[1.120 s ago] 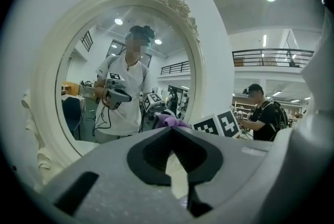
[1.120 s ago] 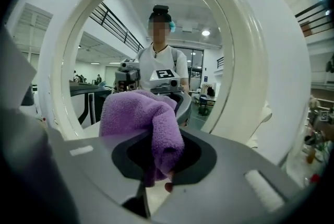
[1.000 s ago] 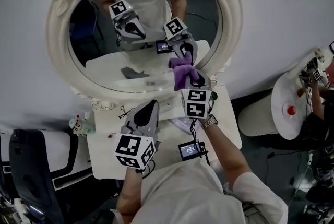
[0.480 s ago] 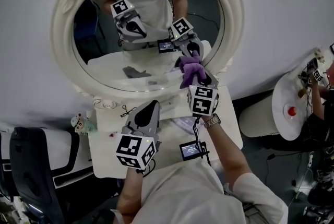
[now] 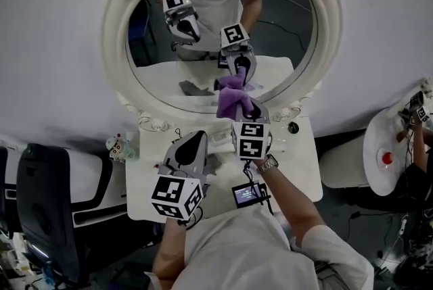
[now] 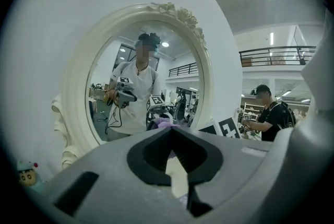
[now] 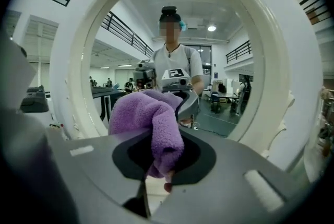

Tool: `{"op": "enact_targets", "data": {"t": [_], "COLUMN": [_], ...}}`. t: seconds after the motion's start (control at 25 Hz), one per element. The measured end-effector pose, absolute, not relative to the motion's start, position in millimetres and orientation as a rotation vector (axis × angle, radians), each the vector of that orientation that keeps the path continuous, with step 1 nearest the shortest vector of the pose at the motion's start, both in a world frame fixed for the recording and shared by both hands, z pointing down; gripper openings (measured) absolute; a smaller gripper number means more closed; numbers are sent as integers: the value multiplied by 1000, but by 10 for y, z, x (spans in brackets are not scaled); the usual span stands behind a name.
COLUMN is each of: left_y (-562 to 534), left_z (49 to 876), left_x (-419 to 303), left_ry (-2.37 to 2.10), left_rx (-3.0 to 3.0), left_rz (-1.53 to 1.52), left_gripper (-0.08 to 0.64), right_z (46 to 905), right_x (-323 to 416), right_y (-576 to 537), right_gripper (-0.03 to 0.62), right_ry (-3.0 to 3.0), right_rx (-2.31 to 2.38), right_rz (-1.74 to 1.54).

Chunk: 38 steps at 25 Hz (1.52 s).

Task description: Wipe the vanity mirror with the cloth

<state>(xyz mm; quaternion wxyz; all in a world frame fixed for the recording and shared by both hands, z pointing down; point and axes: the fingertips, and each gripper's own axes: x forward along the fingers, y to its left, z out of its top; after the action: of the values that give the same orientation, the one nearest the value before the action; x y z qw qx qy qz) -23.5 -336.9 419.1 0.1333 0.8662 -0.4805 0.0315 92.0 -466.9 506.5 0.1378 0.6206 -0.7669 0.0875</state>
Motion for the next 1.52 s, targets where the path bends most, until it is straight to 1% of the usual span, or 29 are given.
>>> {"op": "enact_targets", "data": {"t": [0.16, 0.44, 0.56, 0.72, 0.88, 1.0, 1.2, 1.52], "left_y": [-3277, -3100, -3019, -2968, -3006, -3077, -3203, -3335], "left_z": [4198, 4297, 4336, 4389, 4419, 4417, 4411, 4426], "left_x": [-551, -1110, -1292, -1438, -1399, -1265, -987, -471], "left_ry": [-1497, -1666, -1715, -1744, -1724, -1685, -1601, -1461], "left_rx": [2452, 2319, 2272, 2233, 2244, 2279, 2342, 2435], "left_rz": [105, 143, 154, 161, 168, 173, 169, 170], "left_gripper": [3, 3, 3, 3, 3, 3, 3, 3], "right_z": [5269, 5528, 5661, 5760, 5798, 5841, 5832, 5816], "right_x": [345, -379, -545, -584, -506, -292, 169, 1141], "right_y": [-4648, -4669, -4683, -4747, -4768, -4788, -4807, -4830], "right_gripper": [61, 61, 61, 61, 63, 63, 63, 64], "right_ry": [-2287, -2338, -2324, -2299, -2271, -2236, -2174, -2031], "right_rx": [1649, 1503, 1486, 1505, 1523, 1560, 1636, 1813], "right_rz": [283, 285, 308, 319, 316, 339, 341, 361]}}
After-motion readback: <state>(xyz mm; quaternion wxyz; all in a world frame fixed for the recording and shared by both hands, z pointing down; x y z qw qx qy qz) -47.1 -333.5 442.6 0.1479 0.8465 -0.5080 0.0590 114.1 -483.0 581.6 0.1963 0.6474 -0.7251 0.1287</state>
